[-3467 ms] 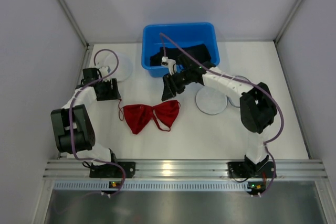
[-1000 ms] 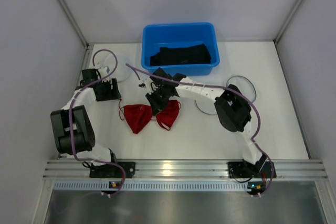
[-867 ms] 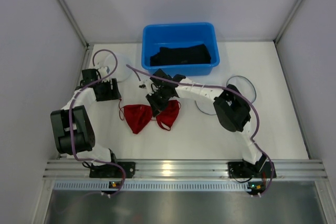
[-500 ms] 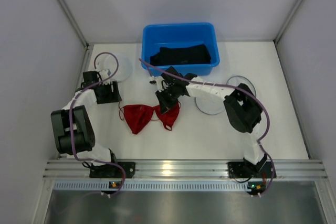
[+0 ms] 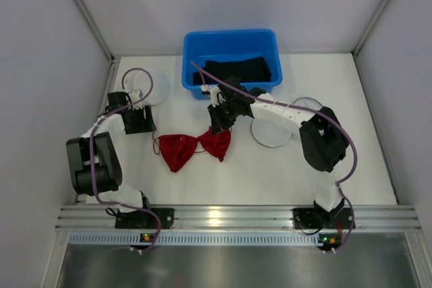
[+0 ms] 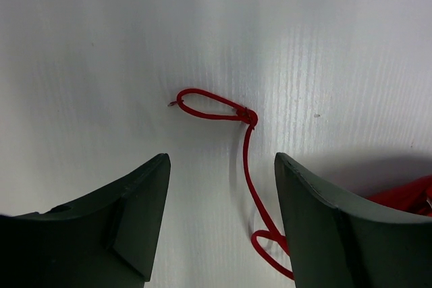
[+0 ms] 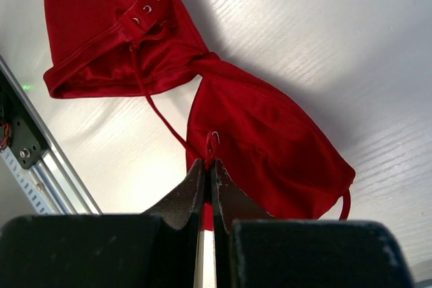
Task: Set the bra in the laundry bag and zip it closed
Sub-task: Adjust the bra at the center of the board.
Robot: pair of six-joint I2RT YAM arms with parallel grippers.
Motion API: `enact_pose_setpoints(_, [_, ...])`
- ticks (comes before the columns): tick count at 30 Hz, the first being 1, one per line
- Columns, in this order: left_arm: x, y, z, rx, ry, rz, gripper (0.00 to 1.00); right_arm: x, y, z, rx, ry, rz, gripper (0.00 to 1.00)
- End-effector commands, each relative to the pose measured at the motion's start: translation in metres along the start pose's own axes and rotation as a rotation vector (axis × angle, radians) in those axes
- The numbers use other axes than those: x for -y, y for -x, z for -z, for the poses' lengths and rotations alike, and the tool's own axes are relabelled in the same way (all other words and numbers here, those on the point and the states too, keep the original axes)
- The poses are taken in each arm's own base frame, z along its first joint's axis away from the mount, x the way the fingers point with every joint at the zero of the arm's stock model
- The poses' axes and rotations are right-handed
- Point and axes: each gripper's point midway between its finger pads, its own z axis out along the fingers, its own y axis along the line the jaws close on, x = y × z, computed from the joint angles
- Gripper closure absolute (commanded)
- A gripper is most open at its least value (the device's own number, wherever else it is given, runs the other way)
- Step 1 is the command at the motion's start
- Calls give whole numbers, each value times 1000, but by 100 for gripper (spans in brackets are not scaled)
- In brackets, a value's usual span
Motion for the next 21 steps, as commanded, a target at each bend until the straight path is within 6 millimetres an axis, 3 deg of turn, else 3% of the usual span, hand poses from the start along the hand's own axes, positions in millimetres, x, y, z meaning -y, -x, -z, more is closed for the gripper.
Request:
enact_pose_setpoints(1, [-9,29,-4,73,24,-8,31,15,8,-11,21,-21,-2,100])
enact_pose_setpoints(6, [-14,34,-15,74,46,7,31,25,-7,-29,-31,-22,-37,100])
enact_pose_setpoints(14, [-14,43,-29,73,114,-83,32,31,-6,-36,-34,-29,-57,100])
enact_pose_setpoints(20, [-19,33,-38,24,193,-149,51,35,-7,-36,-40,-38,-84,96])
enact_pose_setpoints(21, [-24,27,-37,3,218,-151,60,36,-7,-35,-37,-43,-89,94])
